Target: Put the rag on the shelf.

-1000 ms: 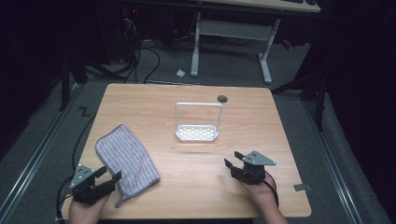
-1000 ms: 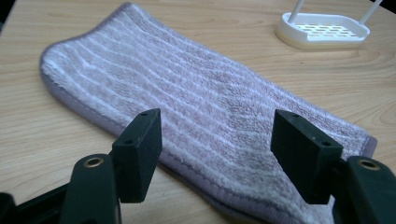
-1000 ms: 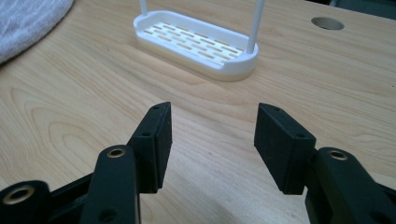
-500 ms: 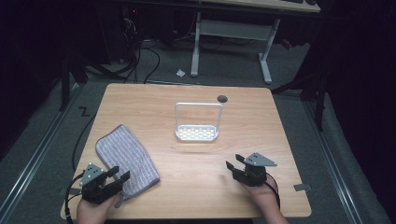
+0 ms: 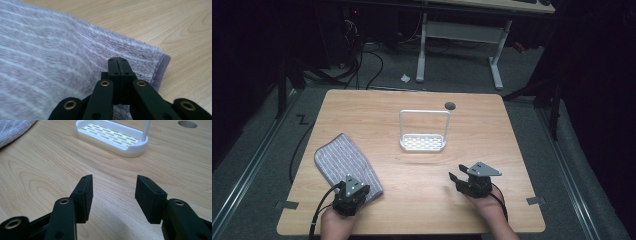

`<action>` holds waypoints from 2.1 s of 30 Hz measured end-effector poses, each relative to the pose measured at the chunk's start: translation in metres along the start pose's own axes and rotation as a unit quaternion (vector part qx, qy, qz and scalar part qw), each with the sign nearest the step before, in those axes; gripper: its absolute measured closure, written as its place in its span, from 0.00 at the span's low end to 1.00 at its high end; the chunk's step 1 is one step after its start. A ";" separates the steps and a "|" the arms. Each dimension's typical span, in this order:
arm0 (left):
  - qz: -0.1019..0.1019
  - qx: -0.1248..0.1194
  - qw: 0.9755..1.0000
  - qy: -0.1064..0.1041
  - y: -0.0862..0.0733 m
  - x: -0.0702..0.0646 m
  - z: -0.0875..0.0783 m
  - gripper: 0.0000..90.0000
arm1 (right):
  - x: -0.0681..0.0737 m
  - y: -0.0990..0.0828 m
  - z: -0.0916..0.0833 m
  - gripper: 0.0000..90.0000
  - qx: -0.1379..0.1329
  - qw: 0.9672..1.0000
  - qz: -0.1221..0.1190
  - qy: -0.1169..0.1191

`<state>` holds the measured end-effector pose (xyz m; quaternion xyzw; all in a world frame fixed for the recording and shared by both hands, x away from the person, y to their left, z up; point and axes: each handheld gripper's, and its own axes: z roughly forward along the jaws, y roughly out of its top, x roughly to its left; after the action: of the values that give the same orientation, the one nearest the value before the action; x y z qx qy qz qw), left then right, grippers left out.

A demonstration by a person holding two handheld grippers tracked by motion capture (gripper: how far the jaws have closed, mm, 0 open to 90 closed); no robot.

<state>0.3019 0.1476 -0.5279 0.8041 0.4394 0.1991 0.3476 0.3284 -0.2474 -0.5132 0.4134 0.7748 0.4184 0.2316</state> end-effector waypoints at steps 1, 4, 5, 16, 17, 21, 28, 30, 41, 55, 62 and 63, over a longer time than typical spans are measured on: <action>0.006 0.000 1.000 -0.002 0.001 -0.003 0.001 1.00 | -0.001 0.000 0.000 0.54 0.000 1.000 0.002 0.000; 0.014 -0.002 1.000 -0.021 0.003 -0.015 0.004 1.00 | -0.002 -0.002 -0.001 0.54 0.001 1.000 0.007 0.001; 0.014 -0.002 1.000 -0.021 0.003 -0.015 0.004 1.00 | -0.002 -0.002 -0.001 0.54 0.001 1.000 0.007 0.001; 0.031 -0.008 0.987 -0.159 0.018 -0.076 0.021 0.96 | -0.001 -0.004 0.000 0.54 0.005 1.000 0.007 0.003; 0.023 -0.007 0.982 -0.187 0.018 -0.082 0.023 0.95 | 0.000 -0.004 0.001 0.54 0.006 1.000 0.008 0.003; 0.010 -0.010 0.976 -0.219 0.017 -0.086 0.021 0.88 | 0.002 -0.004 0.003 0.55 0.008 1.000 0.004 0.007; 0.015 -0.068 0.977 -0.199 0.016 -0.068 -0.005 0.72 | 0.011 -0.002 0.009 0.62 0.016 1.000 0.009 0.023; 0.002 -0.077 0.981 -0.179 0.014 -0.050 -0.011 0.73 | 0.016 -0.001 0.011 0.65 0.019 0.999 0.006 0.032; -0.015 -0.026 0.995 -0.090 0.002 -0.010 0.010 0.88 | 0.071 0.023 0.042 0.82 0.041 0.993 -0.041 0.105; -0.021 -0.024 0.990 -0.139 -0.002 -0.018 0.008 0.88 | 0.100 0.016 0.051 0.99 0.094 0.984 -0.076 0.130; -0.003 -0.047 0.988 -0.150 0.004 -0.031 0.002 0.72 | 0.099 0.001 0.014 0.93 0.073 0.987 -0.055 0.136; -0.002 -0.050 0.989 -0.140 0.008 -0.028 0.005 0.70 | 0.098 0.006 0.015 0.92 0.063 0.988 -0.052 0.130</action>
<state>0.2942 0.1191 -0.5258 0.8044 0.3779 0.1057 0.4459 0.2872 -0.1572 -0.5175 0.3282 0.8437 0.4065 0.1236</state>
